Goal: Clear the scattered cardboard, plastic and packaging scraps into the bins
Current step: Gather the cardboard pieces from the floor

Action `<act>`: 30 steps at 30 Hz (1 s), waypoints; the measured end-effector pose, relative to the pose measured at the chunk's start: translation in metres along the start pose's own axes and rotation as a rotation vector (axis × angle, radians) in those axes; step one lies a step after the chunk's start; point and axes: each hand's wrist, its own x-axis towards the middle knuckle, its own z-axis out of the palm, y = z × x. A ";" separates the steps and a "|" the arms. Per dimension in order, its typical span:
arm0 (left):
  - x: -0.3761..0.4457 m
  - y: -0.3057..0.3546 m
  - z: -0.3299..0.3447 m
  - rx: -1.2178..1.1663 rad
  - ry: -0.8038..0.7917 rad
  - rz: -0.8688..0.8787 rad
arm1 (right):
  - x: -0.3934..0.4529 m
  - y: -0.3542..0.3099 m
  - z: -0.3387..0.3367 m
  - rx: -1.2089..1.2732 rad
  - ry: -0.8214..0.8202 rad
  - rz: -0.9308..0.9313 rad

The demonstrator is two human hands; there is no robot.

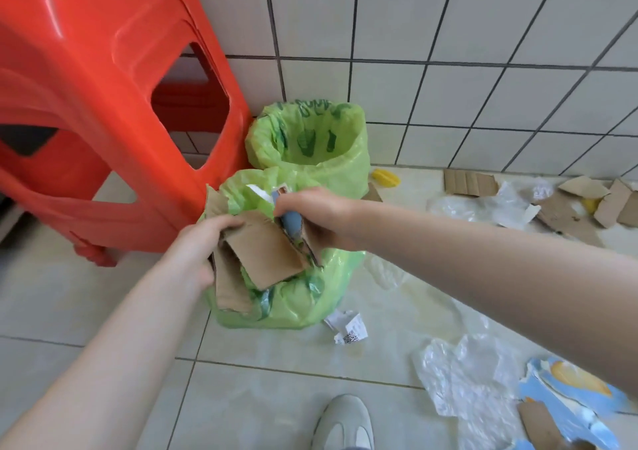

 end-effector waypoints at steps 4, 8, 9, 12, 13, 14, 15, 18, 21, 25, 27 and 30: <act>0.014 0.000 0.006 0.024 0.012 0.021 | 0.031 0.007 0.020 -0.253 0.067 0.039; 0.024 -0.003 0.024 0.006 0.099 0.258 | 0.048 0.009 0.024 -0.279 0.132 -0.046; 0.026 -0.003 0.028 0.028 0.142 0.342 | 0.051 0.009 0.024 -0.253 0.153 -0.096; 0.028 -0.005 0.036 0.098 0.211 0.577 | 0.059 0.010 0.020 -0.184 0.211 -0.183; 0.030 -0.008 0.036 0.140 0.209 0.622 | 0.061 0.012 0.017 -0.188 0.220 -0.185; 0.032 -0.012 0.036 0.196 0.189 0.644 | 0.062 0.015 0.014 -0.205 0.223 -0.184; 0.037 -0.017 0.034 0.241 0.139 0.630 | 0.061 0.019 0.011 -0.229 0.214 -0.167; 0.050 -0.035 0.030 0.371 -0.063 0.488 | 0.057 0.030 0.006 -0.353 0.142 -0.126; 0.048 -0.038 0.027 0.498 -0.094 0.443 | 0.052 0.033 0.007 -0.418 0.089 -0.107; 0.040 -0.033 0.023 0.491 0.021 0.539 | 0.045 0.028 0.010 -0.618 0.102 -0.146; 0.039 -0.032 0.021 0.456 0.086 0.572 | 0.040 0.026 0.009 -0.748 0.161 -0.185; 0.040 -0.034 0.018 0.497 0.088 0.533 | 0.032 0.027 0.004 -0.757 0.187 -0.211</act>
